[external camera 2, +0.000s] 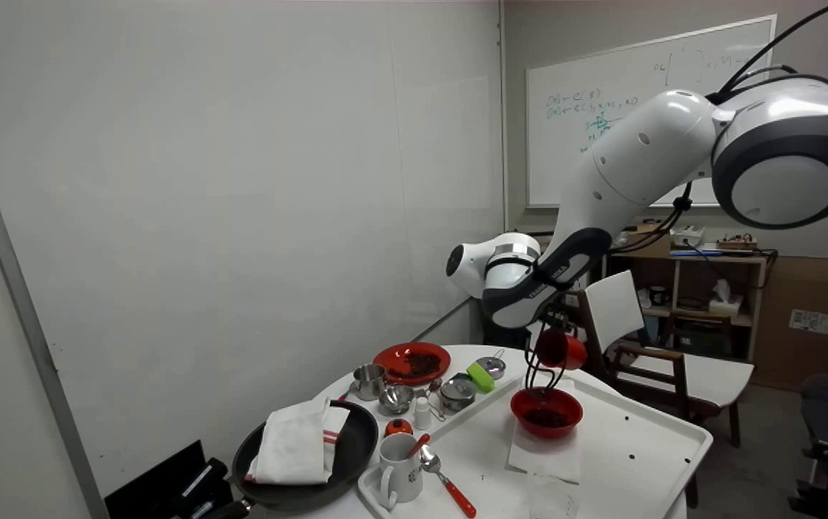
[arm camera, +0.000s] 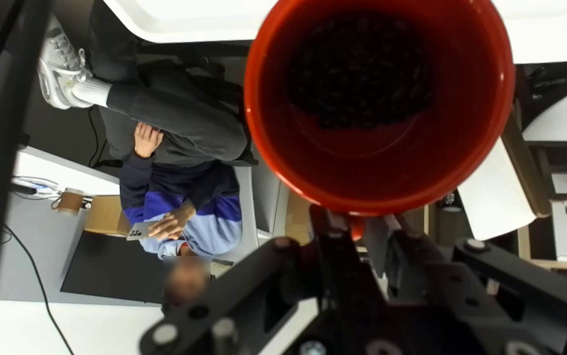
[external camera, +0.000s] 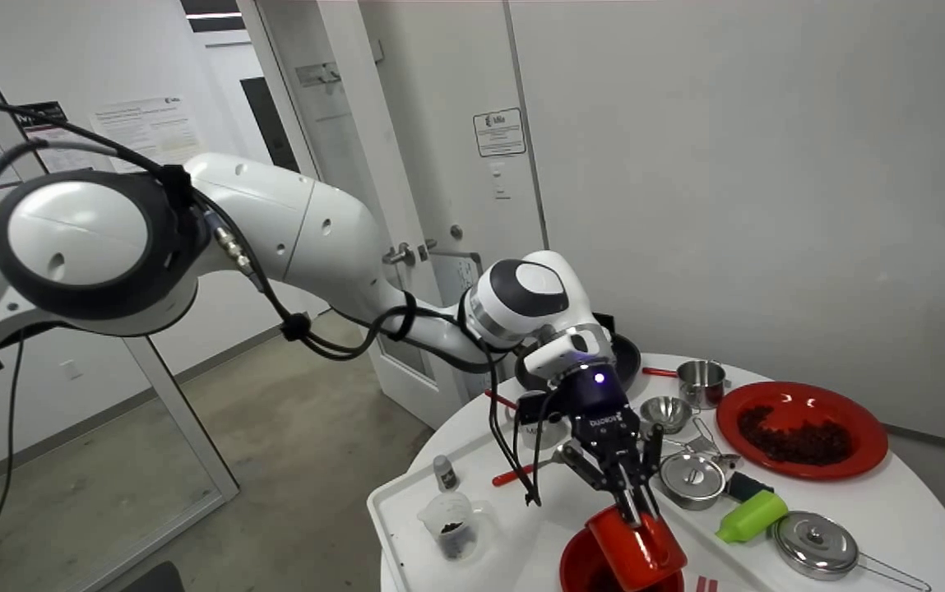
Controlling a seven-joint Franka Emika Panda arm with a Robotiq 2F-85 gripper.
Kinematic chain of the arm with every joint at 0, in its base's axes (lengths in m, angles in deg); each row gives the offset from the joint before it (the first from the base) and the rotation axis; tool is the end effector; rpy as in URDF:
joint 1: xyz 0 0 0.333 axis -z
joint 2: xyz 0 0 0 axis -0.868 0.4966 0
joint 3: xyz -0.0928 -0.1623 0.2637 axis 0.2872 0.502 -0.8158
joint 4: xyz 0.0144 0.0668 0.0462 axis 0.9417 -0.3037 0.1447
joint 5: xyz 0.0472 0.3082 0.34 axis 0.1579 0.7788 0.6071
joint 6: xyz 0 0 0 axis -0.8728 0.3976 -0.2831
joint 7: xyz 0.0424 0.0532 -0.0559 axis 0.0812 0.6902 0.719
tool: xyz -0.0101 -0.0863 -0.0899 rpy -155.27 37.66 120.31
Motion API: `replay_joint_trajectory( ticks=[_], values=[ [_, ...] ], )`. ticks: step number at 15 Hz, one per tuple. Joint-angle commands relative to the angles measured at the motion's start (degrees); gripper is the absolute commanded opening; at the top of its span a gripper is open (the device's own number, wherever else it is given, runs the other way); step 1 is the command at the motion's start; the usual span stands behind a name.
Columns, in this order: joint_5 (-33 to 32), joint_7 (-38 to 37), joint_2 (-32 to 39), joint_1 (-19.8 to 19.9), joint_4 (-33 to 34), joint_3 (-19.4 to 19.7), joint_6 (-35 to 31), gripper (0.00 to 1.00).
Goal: Pour some of the contents from the jug into the red bowl, pour the contents in the red cup into the red bowl then pour some of the contents from the jug into the red bowl
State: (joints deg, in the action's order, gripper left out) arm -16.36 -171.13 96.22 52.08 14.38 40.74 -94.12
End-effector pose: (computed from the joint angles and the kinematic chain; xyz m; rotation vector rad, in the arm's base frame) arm 0.7289 -0.2169 0.0979 1.1737 -1.8971 0.4789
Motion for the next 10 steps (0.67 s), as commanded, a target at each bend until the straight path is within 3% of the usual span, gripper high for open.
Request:
replay_joint_trajectory(
  ticks=[1, 10],
  values=[
    [-5.42, -4.67, 3.90, -1.87, 5.15, 0.15, 6.38, 0.08],
    [-16.88, -7.53, 11.72, -2.78, 15.04, -2.00, 13.96, 0.08]
  ],
)
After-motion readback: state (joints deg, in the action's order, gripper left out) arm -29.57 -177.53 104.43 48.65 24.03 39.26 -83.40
